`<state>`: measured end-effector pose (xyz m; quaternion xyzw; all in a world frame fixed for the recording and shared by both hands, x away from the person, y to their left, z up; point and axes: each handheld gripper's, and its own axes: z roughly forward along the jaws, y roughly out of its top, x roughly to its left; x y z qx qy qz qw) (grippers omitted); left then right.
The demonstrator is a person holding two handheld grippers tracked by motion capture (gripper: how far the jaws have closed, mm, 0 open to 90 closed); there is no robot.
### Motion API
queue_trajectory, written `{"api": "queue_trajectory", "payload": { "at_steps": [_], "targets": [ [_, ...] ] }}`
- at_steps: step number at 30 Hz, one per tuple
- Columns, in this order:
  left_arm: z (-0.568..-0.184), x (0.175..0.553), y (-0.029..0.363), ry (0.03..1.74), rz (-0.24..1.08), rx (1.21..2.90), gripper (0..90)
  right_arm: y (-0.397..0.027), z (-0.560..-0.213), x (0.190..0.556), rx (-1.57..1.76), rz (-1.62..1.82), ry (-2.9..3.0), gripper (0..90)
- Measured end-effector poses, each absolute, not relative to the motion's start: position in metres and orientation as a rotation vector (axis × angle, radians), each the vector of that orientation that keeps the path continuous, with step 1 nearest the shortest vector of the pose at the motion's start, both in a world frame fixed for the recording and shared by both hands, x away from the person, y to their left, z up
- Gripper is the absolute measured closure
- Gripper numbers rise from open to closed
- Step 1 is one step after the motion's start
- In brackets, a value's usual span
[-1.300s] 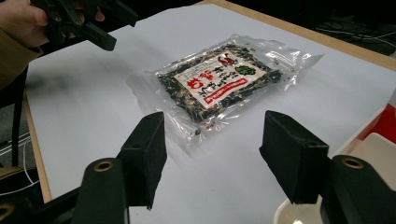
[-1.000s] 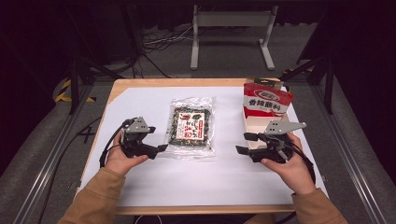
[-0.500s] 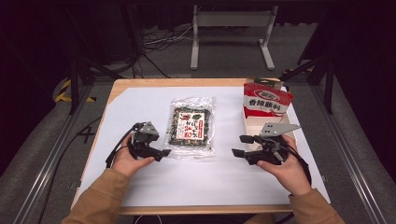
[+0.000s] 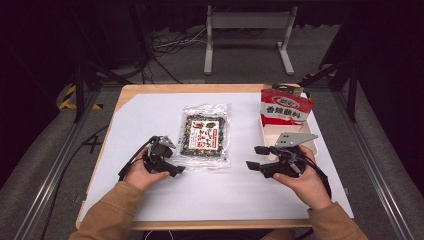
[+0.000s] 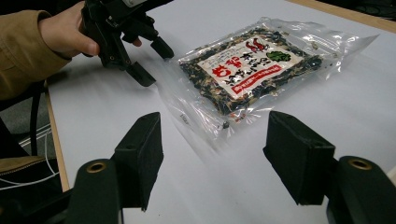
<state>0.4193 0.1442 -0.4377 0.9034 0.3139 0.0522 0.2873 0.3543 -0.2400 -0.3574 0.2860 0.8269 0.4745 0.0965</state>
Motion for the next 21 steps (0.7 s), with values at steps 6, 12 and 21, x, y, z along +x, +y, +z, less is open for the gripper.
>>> {"api": "queue_trajectory", "payload": {
  "at_steps": [6, 12, 21],
  "targets": [
    [-0.4372, 0.4182, 0.1435, 0.831, 0.171, 2.422, 26.4, -0.2393, -0.3582, 0.3546, 0.847, 1.404, 2.455, 36.0],
    [-0.4362, 0.4151, 0.1404, 0.799, 0.211, 2.453, 36.6, -0.2381, -0.3588, 0.3546, 0.844, 1.401, 2.460, 35.8],
    [-0.4328, 0.4113, 0.1348, 0.761, 0.203, 2.486, 53.0, -0.2358, -0.3592, 0.3540, 0.834, 1.401, 2.465, 35.5]
  ]
}}
